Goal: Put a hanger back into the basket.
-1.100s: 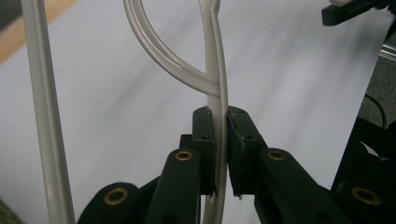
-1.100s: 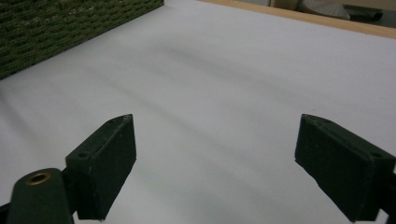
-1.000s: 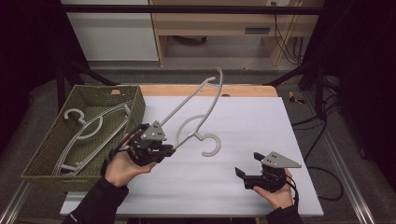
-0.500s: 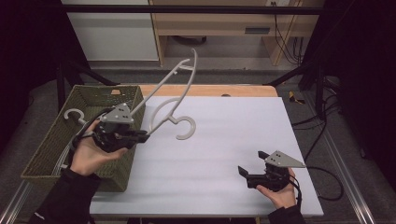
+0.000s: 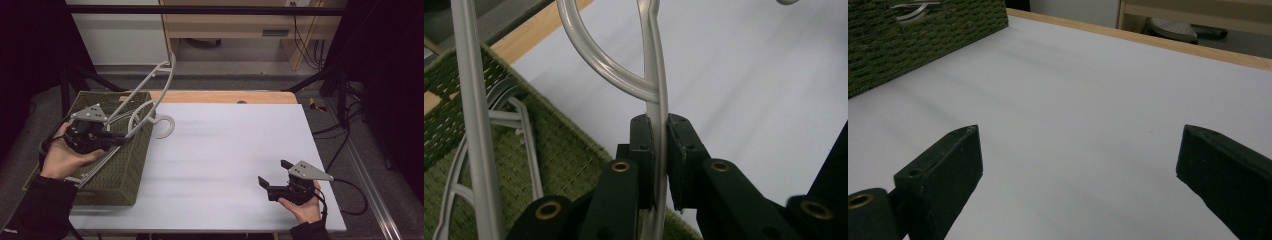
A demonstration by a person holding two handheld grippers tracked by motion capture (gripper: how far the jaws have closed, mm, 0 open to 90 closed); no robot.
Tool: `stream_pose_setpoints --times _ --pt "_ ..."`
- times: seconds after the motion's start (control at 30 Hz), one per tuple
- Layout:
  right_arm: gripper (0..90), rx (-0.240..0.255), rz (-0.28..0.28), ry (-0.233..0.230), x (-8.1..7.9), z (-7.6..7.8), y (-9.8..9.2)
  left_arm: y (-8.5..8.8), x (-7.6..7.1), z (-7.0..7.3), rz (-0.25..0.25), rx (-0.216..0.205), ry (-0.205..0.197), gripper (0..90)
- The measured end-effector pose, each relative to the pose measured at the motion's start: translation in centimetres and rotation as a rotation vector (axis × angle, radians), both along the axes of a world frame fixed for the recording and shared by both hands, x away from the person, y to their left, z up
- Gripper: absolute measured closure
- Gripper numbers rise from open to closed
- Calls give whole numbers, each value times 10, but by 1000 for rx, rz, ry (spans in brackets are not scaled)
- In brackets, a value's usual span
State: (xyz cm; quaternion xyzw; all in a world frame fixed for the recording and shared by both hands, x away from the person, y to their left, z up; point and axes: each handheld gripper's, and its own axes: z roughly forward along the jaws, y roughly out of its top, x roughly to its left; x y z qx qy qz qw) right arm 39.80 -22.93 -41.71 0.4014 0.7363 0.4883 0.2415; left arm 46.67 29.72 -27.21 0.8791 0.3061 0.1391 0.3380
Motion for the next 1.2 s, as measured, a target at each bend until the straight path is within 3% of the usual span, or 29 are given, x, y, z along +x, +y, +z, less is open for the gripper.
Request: stream_pose_setpoints --times 0.3,0.93,1.2 --pt "45 -4 -8 -6 -1 2 1 28 9 -24 28 -1 51 822" --pt "46 -8 -4 3 0 1 2 74 19 -56 72 -14 166 821" --pt "47 -9 -6 3 0 1 2 86 18 -67 81 12 216 820"
